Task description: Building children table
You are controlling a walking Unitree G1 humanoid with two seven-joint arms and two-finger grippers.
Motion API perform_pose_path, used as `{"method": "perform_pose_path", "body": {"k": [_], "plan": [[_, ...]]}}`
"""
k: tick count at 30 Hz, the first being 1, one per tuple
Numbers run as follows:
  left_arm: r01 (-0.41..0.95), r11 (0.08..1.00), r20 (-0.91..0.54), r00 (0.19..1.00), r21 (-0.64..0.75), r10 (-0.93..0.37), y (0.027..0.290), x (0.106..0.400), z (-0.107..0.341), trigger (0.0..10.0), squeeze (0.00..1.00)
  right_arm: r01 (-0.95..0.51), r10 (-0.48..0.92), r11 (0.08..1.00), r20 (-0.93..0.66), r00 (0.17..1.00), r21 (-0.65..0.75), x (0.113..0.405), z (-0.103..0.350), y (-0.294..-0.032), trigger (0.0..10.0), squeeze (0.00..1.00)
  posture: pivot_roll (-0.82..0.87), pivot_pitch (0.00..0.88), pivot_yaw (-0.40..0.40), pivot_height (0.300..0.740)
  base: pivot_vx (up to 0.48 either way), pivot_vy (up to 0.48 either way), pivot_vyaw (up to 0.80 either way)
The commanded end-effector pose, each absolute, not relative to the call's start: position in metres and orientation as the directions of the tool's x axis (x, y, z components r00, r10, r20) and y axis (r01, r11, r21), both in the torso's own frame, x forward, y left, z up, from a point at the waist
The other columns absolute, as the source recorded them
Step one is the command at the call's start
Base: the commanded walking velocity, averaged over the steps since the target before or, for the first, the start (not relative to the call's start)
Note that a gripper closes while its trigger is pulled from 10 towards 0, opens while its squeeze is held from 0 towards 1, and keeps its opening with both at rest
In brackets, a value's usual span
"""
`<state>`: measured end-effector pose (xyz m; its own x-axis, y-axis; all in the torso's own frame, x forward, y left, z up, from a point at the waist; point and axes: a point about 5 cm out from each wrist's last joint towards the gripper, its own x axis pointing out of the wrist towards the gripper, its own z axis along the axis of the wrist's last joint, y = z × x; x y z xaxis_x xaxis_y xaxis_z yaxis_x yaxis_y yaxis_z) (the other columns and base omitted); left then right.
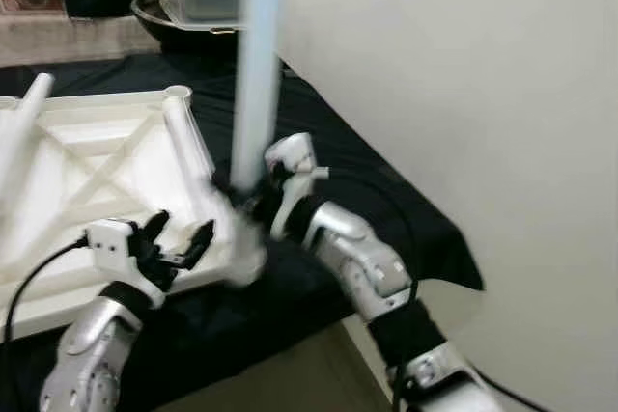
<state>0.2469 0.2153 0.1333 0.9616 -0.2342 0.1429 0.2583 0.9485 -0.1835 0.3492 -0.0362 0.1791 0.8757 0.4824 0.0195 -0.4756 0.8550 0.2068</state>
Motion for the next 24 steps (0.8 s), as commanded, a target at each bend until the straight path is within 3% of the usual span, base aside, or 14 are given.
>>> {"method": "perform_pose_path", "body": {"k": [1,4,5,7,8,9,11,12,13,15,18,19,23,24], "plan": [[0.264,0.945,0.140,0.961,-0.191,-0.240,0.215,0.247,0.133,10.0,0.00,-0.269,0.318,0.931,-0.184,0.930,0.248,0.349,0.135,-0.060,0.0,0.00,0.16,0.000,-0.129,0.740,0.000,0.000,0.00],[0.265,0.945,0.141,0.960,-0.191,-0.241,0.215,0.247,0.133,10.0,0.00,-0.400,0.455,0.863,-0.129,0.881,0.310,0.343,0.141,-0.050,0.0,0.00,0.16,0.000,-0.129,0.740,0.000,0.000,0.00],[0.264,0.945,0.141,0.960,-0.191,-0.240,0.215,0.247,0.133,10.0,0.00,-0.486,0.534,0.809,-0.068,0.843,0.332,0.339,0.149,-0.043,10.0,0.00,0.16,0.000,-0.127,0.740,0.000,0.000,0.00],[0.264,0.945,0.141,0.960,-0.191,-0.240,0.215,0.247,0.133,10.0,0.00,-0.486,0.534,0.809,-0.068,0.843,0.332,0.339,0.149,-0.043,10.0,0.00,0.16,0.000,-0.127,0.740,0.000,0.000,0.00],[0.264,0.945,0.141,0.961,-0.191,-0.240,0.215,0.247,0.133,10.0,0.00,-0.590,0.628,0.730,0.002,0.778,0.346,0.334,0.159,-0.035,10.0,0.24,0.16,0.000,-0.127,0.740,0.000,0.000,0.00],[0.263,0.945,0.141,0.961,-0.192,-0.239,0.215,0.247,0.133,10.0,0.00,-0.667,0.691,0.661,0.067,0.720,0.345,0.329,0.168,-0.029,10.0,1.00,0.16,0.000,-0.128,0.740,0.000,0.000,0.00],[0.263,0.945,0.141,0.961,-0.192,-0.239,0.214,0.247,0.133,10.0,0.00,-0.754,0.770,0.561,0.121,0.627,0.343,0.322,0.177,-0.022,10.0,1.00,0.16,0.000,-0.129,0.740,0.000,0.000,0.00],[0.263,0.945,0.141,0.961,-0.192,-0.239,0.214,0.248,0.133,10.0,0.00,-0.844,0.849,0.435,0.169,0.501,0.314,0.311,0.185,-0.015,10.0,0.00,0.16,0.000,-0.129,0.740,0.000,0.000,0.00],[0.263,0.945,0.141,0.961,-0.192,-0.239,0.214,0.248,0.133,10.0,0.00,-0.844,0.849,0.435,0.169,0.501,0.314,0.311,0.185,-0.015,10.0,0.00,0.16,0.000,-0.129,0.740,0.000,0.000,0.00],[0.263,0.945,0.141,0.961,-0.193,-0.238,0.215,0.248,0.132,10.0,0.00,-0.943,0.944,0.198,0.207,0.257,0.268,0.291,0.194,-0.008,10.0,0.00,0.16,0.000,-0.132,0.740,0.000,0.000,0.00],[0.262,0.945,0.142,0.961,-0.193,-0.238,0.215,0.248,0.132,10.0,0.00,-0.960,0.961,0.123,0.212,0.178,0.251,0.283,0.196,-0.007,10.0,0.00,0.16,0.000,-0.133,0.740,0.000,0.000,0.00],[0.262,0.945,0.144,0.961,-0.195,-0.236,0.214,0.248,0.133,10.0,0.00,-0.975,0.980,0.028,0.184,0.070,0.218,0.273,0.193,-0.008,10.0,0.00,0.16,0.000,-0.139,0.740,0.000,0.000,0.00],[0.261,0.945,0.146,0.961,-0.197,-0.235,0.214,0.248,0.133,10.0,0.00,-0.979,0.986,-0.002,0.166,0.032,0.202,0.268,0.188,-0.009,10.0,0.00,0.17,0.000,-0.143,0.740,0.000,0.000,0.00],[0.261,0.945,0.147,0.961,-0.197,-0.235,0.214,0.248,0.133,10.0,0.00,-0.976,0.984,0.036,0.164,0.072,0.215,0.272,0.185,-0.008,0.2,0.00,0.16,0.000,-0.144,0.740,0.000,0.000,0.00]]}}
